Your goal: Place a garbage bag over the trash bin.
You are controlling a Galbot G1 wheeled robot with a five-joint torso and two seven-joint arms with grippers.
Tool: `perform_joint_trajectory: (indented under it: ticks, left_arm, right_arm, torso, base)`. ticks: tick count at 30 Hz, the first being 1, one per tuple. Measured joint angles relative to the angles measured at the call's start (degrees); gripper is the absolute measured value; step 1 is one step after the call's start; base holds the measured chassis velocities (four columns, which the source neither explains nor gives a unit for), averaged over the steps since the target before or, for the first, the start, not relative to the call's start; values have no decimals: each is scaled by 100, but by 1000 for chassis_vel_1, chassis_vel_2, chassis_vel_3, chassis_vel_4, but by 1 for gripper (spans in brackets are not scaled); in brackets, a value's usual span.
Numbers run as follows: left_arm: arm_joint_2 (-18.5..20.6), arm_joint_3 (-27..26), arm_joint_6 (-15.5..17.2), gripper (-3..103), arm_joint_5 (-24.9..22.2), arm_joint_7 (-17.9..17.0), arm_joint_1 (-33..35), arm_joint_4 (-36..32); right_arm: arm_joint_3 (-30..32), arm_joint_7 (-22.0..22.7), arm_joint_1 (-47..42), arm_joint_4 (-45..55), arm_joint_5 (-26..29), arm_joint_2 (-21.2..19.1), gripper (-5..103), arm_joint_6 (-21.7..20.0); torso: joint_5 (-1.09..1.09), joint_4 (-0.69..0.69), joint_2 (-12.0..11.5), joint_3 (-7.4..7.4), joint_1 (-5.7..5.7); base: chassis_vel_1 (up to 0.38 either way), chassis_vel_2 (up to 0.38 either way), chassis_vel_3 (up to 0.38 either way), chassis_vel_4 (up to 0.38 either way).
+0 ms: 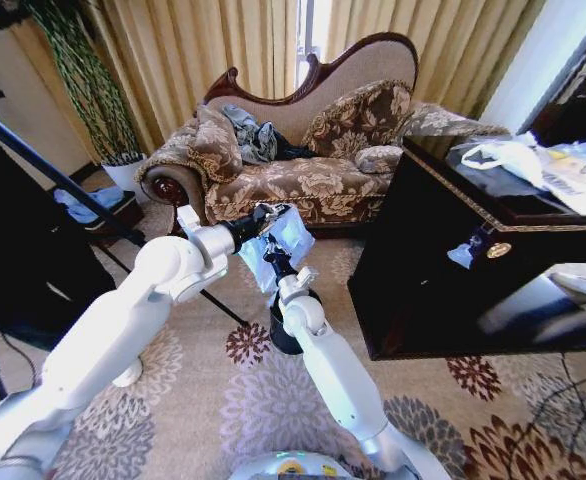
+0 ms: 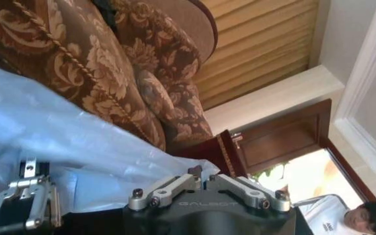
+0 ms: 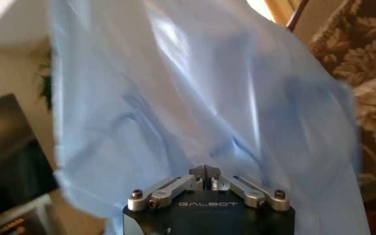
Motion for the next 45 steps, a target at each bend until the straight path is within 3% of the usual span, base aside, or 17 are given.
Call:
perform_joint_trajectory:
  ticks: [7,11,16,25,39,45]
  left_arm:
    - [10,-97,-77,0,11,0,-14,-54]
    - [8,-64,-72,0,16,0,-15,28]
    - [-53,-10,-77,0,40,0,-42,65]
    - [-81,-6,-151,0,64,0,44,-11]
    - [-59,-93,-276,0,51,-22,14,-163]
    - [5,-222,-311,0,26,-21,26,-168]
  right_arm:
    - [168,25,27,-268,-228,0,0,130]
    - [-33,-15,13,283,296,-3,0,-7]
    - [-251,13,61,472,569,8,0,-104]
    - [-275,-36,161,-77,622,8,0,162]
    - [-23,-152,422,-1284,-162,3,0,481]
    - [-32,-8,250,-813,-744,2,0,105]
  torso:
    - [0,-1,0,0,0]
    - [0,0,0,0,0]
    - [0,0,0,0,0]
    - [0,0,0,0,0]
    - [0,0,0,0,0]
    - [1,0,0,0,0]
  base:
    - [0,0,0,0]
    - [0,0,0,0]
    - [0,0,0,0]
    - [0,0,0,0]
    - [0,0,0,0]
    - [0,0,0,0]
